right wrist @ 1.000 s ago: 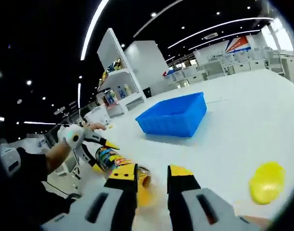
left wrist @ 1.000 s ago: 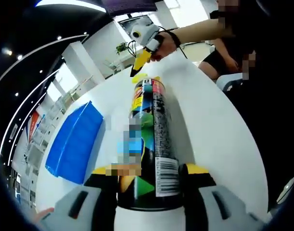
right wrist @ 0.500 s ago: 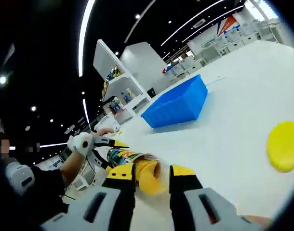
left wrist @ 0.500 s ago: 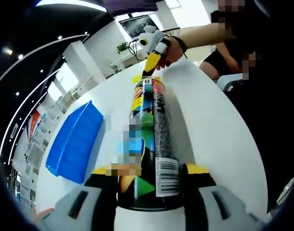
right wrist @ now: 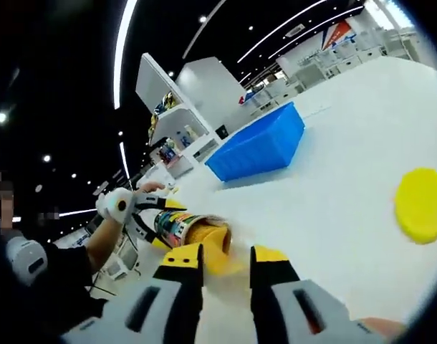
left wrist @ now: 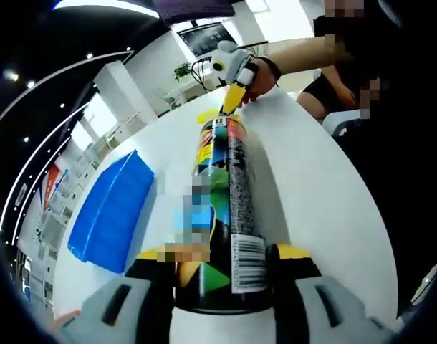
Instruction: Open the lid of the chip container on the table, take out the chips, place them into the box in front of the container, and close the lid
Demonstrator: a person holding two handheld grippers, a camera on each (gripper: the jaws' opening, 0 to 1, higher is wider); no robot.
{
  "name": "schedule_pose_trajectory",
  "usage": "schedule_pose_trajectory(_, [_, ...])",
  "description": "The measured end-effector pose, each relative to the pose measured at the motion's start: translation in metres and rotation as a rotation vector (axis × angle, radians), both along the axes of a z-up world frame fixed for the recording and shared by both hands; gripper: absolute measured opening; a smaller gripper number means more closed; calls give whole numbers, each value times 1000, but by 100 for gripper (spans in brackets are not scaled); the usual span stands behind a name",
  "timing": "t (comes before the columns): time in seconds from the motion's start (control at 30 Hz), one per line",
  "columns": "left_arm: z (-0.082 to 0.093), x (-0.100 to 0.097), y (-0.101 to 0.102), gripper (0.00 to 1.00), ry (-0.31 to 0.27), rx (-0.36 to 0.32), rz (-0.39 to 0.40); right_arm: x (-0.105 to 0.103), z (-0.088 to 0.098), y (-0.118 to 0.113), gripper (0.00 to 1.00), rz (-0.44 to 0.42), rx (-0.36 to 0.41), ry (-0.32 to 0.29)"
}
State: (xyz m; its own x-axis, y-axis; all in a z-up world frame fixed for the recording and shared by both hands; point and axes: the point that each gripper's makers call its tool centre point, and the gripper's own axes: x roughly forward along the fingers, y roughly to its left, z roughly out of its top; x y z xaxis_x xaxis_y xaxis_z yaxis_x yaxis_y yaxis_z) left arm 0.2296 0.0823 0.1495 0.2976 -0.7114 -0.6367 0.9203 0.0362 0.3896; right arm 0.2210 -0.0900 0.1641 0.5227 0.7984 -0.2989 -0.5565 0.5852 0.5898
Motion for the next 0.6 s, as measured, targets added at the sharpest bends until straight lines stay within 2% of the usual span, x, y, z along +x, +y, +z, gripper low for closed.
schedule_pose_trajectory(0.1, [0, 0, 0, 54, 1, 0, 0, 1, 0, -1, 17, -8, -10, -1])
schedule_pose_trajectory(0.17, [0, -1, -1, 54, 0, -1, 0, 11, 0, -10, 13, -29, -13, -1])
schedule_pose_trajectory(0.3, [0, -2, -2, 54, -3, -7, 0, 14, 4, -14, 8, -47, 18, 23])
schedule_pose_trajectory(0.53, [0, -3, -2, 54, 1, -6, 5, 7, 5, -2, 2, -49, 55, 125])
schedule_pose_trajectory(0.6, [0, -4, -4, 54, -1, -14, 5, 7, 4, 5, 2, -42, 58, 122])
